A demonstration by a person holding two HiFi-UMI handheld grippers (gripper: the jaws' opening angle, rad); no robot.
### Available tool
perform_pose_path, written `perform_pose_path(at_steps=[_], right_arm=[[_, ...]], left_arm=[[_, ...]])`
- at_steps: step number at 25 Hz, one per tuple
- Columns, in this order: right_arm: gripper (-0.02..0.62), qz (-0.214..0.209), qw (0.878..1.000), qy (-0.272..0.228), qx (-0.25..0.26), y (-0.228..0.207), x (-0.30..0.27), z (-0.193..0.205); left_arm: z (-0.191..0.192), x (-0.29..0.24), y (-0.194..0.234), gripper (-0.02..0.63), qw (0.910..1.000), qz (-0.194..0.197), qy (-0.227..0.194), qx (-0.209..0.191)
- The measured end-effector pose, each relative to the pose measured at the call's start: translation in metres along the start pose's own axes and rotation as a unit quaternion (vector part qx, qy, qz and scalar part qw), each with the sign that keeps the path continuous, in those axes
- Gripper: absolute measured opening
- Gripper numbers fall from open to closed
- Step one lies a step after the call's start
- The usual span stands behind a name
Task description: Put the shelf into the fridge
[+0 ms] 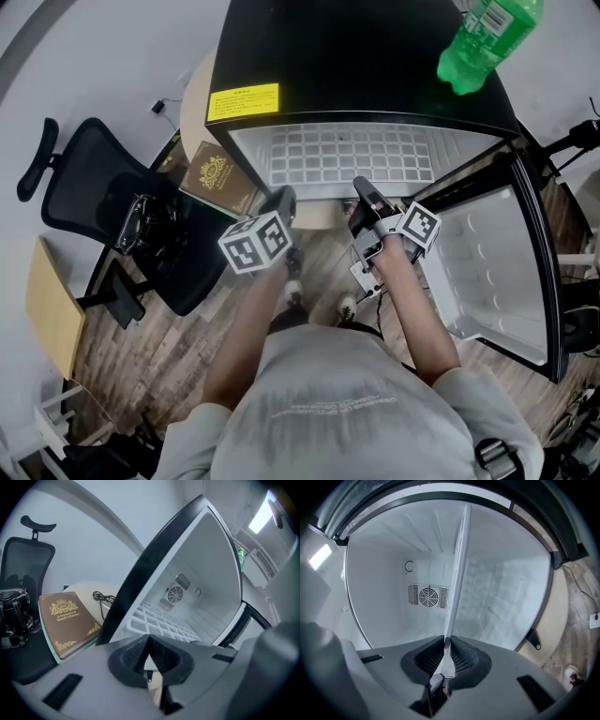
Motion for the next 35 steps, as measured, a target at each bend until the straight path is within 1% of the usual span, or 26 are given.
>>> perform_pose_path(at_steps=[6, 18, 24, 27, 32, 35], right_arm=[[0.051, 0.009, 1.0, -0.008, 0.0, 0.001, -0.002, 0.001], [0.051, 0.02, 1.0, -0.018, -0.004, 0.003, -0.008, 0.001], [0.051, 0.017, 0.999, -0.022, -0.021, 0.002, -0.014, 0.0], [0.051, 0.024, 0.999, -0.02, -0.01, 0.003, -0.019, -0.003], [0.051, 0.021, 1.0, -0.017, -0.001, 0.003, -0.022, -0.005], [0.051, 0.017, 1.0, -0.016, -0.003, 0.003, -0.026, -0.005]], left_arm=[[0.0, -0.001, 0.0, 0.02, 0.9999, -0.007, -0.009, -0.001], [-0.003, -0.005, 0.001, 0.02, 1.0, -0.004, -0.005, -0.001], [-0.002, -0.009, -0.003, 0.02, 0.9995, -0.025, -0.02, -0.004], [-0.002, -0.01, -0.003, 0.02, 0.9992, -0.032, -0.025, 0.001], [-0.002, -0.012, -0.005, 0.02, 0.9983, -0.046, -0.031, 0.013], [-0.004, -0.014, -0.003, 0.02, 0.9983, -0.045, -0.032, 0.016]])
Point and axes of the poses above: the fingertips, and each gripper's own axes: x backward along the fingers, y to its left, z out of its underside, the point moved 8 cm from there along x, backward along the fingers, and after that the axes turned 15 degrees about -y, right-handed, at the moved point
